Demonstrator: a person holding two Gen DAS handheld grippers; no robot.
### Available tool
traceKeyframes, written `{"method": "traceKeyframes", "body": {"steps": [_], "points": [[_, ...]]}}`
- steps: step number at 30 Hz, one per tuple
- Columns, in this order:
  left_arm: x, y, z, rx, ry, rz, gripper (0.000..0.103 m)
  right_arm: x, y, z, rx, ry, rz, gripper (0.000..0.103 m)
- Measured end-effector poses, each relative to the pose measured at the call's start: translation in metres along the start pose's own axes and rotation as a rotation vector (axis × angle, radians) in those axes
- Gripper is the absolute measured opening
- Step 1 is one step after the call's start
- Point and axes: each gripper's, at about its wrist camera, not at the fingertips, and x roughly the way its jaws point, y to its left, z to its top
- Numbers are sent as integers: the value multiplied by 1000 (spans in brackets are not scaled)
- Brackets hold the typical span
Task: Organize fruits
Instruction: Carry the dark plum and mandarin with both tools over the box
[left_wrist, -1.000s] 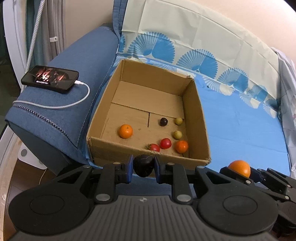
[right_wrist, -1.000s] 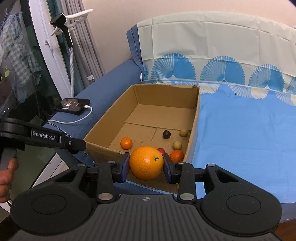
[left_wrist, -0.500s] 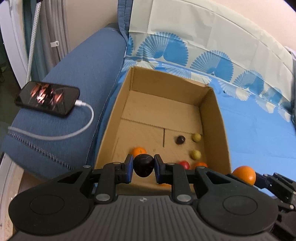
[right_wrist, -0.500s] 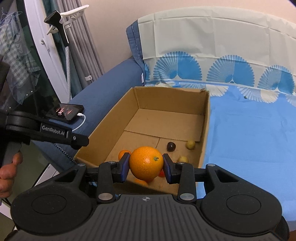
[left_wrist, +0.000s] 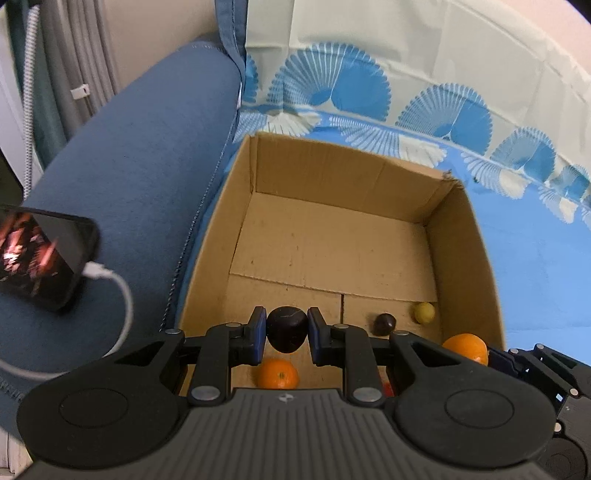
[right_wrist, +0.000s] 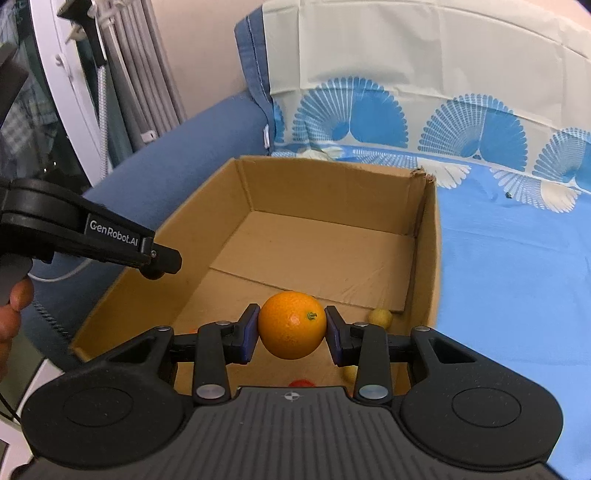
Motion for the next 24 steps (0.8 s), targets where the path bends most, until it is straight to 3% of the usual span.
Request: {"method": "traceKeyframes", "body": {"steps": [12, 24], "points": [[74, -1, 9, 26, 95, 35, 26, 64, -7, -8, -19, 103, -7, 39], [96, -5, 5, 42, 137, 41, 26, 72, -4, -8, -40, 128, 4, 39]]}}
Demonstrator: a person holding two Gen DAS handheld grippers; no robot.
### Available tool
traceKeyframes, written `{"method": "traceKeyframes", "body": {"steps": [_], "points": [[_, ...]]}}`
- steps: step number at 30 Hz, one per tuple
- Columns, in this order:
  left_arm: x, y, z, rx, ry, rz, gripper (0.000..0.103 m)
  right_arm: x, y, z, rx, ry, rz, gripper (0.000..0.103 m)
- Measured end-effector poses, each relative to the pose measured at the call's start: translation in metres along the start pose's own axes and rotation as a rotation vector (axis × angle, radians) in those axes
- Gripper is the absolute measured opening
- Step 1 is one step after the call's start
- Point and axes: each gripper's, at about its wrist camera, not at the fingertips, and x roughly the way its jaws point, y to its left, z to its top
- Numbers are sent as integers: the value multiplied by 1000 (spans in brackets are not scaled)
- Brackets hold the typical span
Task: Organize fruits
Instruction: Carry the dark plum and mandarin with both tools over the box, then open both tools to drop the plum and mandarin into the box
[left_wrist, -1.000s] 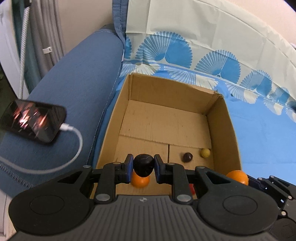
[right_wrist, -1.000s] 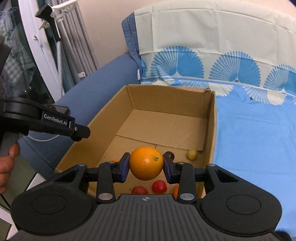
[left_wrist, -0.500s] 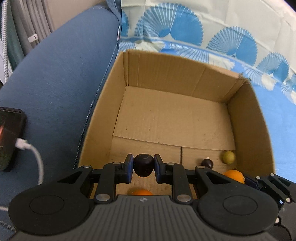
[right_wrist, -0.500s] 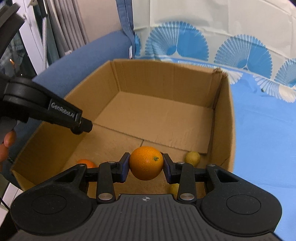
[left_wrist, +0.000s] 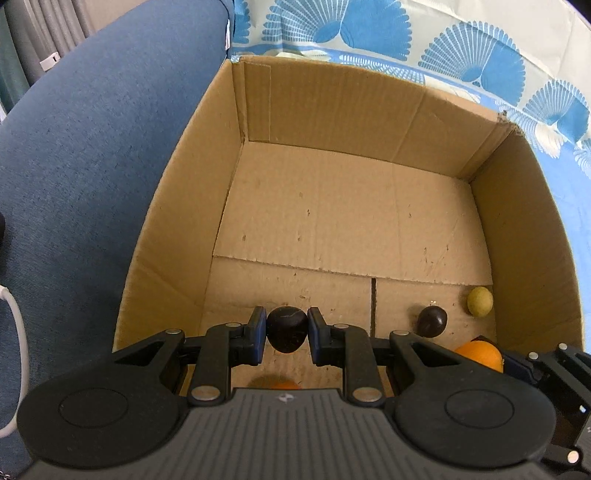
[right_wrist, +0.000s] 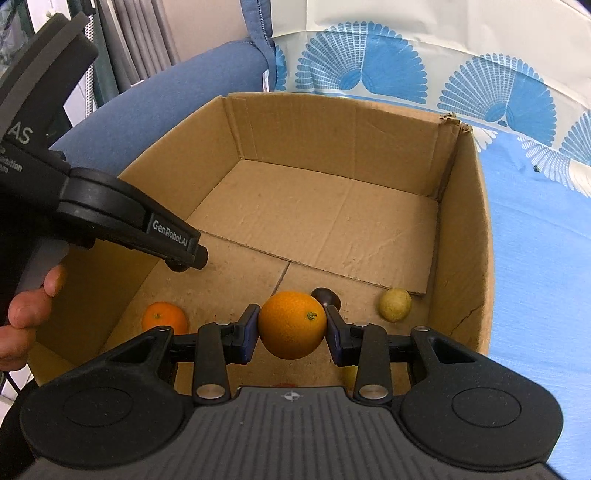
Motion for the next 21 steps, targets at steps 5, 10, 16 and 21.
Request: {"method": "traceKeyframes", "body": {"steps": [5, 10, 16, 21], "points": [[4, -1, 0, 0, 8, 6, 26, 3, -2, 1, 6, 19, -10, 39], [11, -1, 3, 13, 9, -18, 68, 10, -1, 2, 12, 67, -30, 40], [-15, -13, -2, 64, -29, -60, 98, 0, 2, 6, 21, 57, -2, 76], [-73, -7, -21, 33, -129, -31, 103, -53, 16, 0, -54, -47, -57, 97]]}}
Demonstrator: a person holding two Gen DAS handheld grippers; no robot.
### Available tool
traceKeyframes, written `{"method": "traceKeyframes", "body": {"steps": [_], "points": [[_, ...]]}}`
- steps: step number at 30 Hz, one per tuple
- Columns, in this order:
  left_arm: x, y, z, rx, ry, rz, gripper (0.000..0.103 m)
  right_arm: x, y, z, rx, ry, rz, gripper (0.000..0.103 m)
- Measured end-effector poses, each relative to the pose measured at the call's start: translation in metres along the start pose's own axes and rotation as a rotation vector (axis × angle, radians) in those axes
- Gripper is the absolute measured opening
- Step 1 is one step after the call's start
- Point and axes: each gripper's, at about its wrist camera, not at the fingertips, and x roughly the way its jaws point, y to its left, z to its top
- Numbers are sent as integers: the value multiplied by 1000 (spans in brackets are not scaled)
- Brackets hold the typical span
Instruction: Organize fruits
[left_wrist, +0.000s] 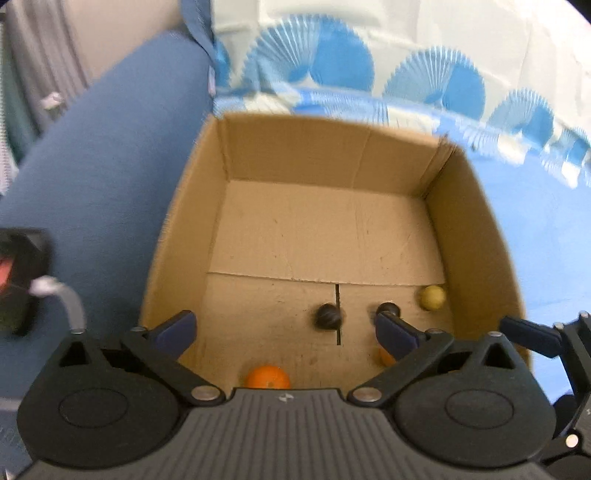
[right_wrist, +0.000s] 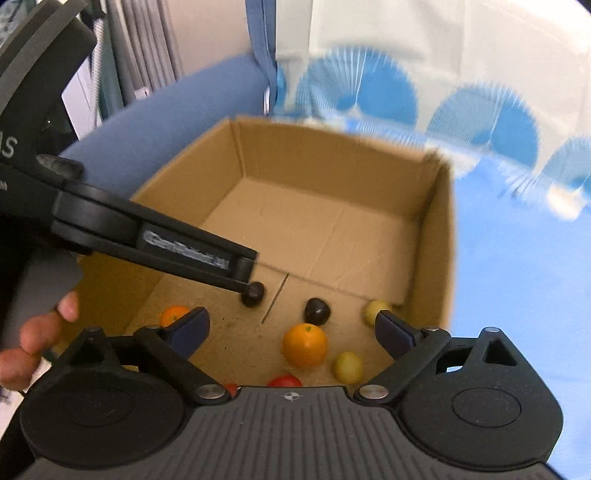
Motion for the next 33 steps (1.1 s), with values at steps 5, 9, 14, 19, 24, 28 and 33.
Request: {"method": "traceKeyframes", "body": {"steps": [5, 9, 14, 19, 24, 28, 33], "points": [[-57, 8, -26, -50, -43, 31, 103, -57, 5, -23, 0, -36, -29, 98], [-93, 10, -54, -73, -62, 55, 103, -100, 10, -43, 49, -103, -74, 102], [-123, 8, -89, -81, -67, 88, 103, -143, 24, -68, 59, -201, -138, 102], [-146, 7, -119, -94, -89, 85, 103, -169, 35, -85, 26, -265, -165, 102], [-161, 5, -133, -73, -128, 104, 103, -182, 40, -94, 24, -275, -156, 102], [-170, 6, -138, -84, -161, 109, 103, -188, 46, -97, 4, -288, -156, 102], [-174, 3, -138, -52, -195, 135, 103, -192, 47, -97, 2, -294, -155, 102]]}}
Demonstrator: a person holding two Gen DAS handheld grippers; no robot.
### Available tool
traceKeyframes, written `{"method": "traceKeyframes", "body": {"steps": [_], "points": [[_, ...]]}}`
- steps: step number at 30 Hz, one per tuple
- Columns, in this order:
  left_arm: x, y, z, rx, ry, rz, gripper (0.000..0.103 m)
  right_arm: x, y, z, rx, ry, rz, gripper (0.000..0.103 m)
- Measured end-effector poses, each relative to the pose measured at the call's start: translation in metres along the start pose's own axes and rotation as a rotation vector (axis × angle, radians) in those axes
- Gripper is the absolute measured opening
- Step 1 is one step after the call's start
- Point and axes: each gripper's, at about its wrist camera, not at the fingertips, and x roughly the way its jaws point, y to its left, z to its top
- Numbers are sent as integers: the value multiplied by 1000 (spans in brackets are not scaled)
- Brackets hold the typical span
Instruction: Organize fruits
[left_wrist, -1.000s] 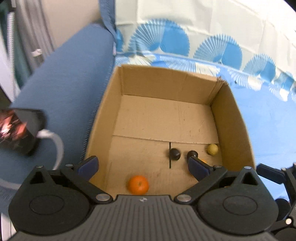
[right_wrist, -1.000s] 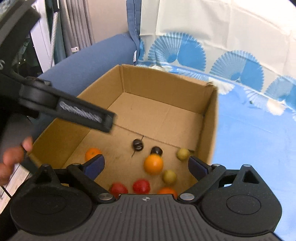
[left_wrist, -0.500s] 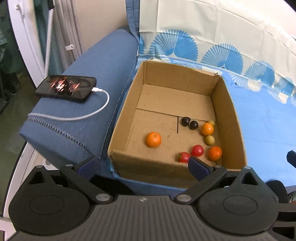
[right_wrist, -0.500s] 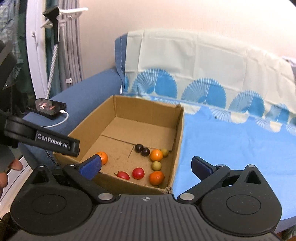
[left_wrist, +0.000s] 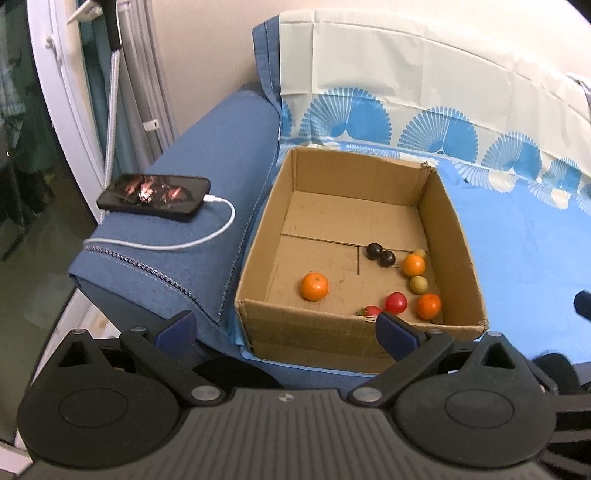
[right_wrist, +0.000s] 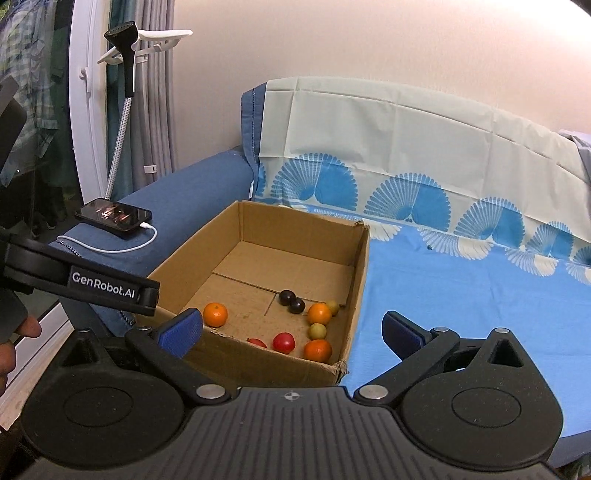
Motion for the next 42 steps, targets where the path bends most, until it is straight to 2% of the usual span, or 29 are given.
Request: {"method": "traceKeyframes", "body": {"steps": [7, 12, 16, 20, 25, 42], "points": [[4, -2, -1, 18, 0, 18, 103, 1, 2, 0, -4, 1, 5, 102], [6, -8, -2, 54, -13, 82, 103, 3, 1, 0, 0, 10, 2, 102], [9, -9, -2, 73, 9, 59, 103, 5, 1, 0, 4, 16, 2, 102], [7, -14, -3, 106, -17, 103, 103, 5, 1, 0, 7, 17, 4, 102], [6, -12, -1, 89, -9, 68, 103, 6, 0, 0, 14, 14, 5, 102], [8, -14, -2, 99, 11, 85, 103, 7, -1, -1, 19, 13, 5, 102]]}}
